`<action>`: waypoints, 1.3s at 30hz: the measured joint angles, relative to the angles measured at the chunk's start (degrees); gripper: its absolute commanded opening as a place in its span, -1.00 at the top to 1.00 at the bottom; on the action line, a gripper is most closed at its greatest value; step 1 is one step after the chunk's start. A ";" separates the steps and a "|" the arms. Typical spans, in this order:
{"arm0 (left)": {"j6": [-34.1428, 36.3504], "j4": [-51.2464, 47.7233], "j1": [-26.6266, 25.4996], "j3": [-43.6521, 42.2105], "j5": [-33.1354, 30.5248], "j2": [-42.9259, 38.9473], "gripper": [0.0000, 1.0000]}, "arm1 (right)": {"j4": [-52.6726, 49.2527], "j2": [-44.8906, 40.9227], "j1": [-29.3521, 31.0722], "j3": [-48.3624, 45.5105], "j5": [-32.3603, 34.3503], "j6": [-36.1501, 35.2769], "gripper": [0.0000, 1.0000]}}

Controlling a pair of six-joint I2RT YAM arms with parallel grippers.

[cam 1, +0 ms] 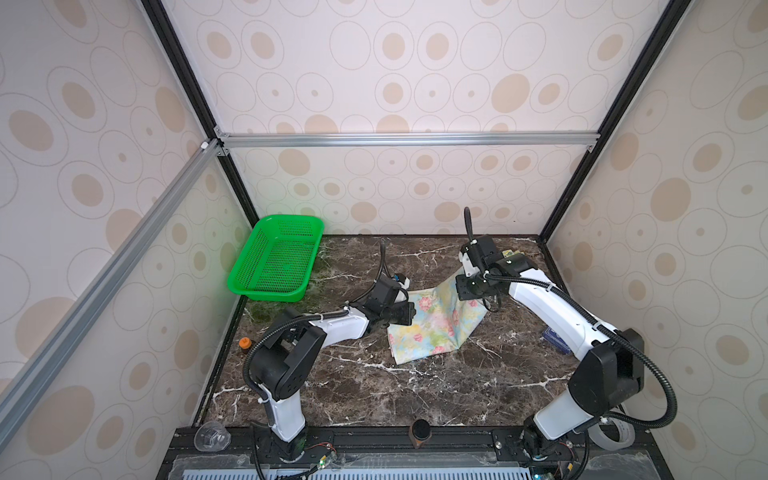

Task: Fold and stack the skirts

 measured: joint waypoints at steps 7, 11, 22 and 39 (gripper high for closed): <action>-3.04 2.27 -4.72 -5.92 1.11 1.97 0.94 | -1.44 4.20 0.02 3.80 -0.42 -1.25 1.00; -4.57 5.84 -5.95 -5.92 1.29 2.95 0.94 | -1.38 5.07 0.68 3.87 -1.73 -0.39 1.00; -8.07 14.14 -6.67 -7.76 1.33 5.14 0.96 | 6.16 5.29 9.66 -0.92 -4.87 10.27 1.00; -7.82 6.51 -4.72 -9.66 -2.16 -10.01 0.95 | 20.61 5.38 11.21 -10.16 -7.32 22.08 1.00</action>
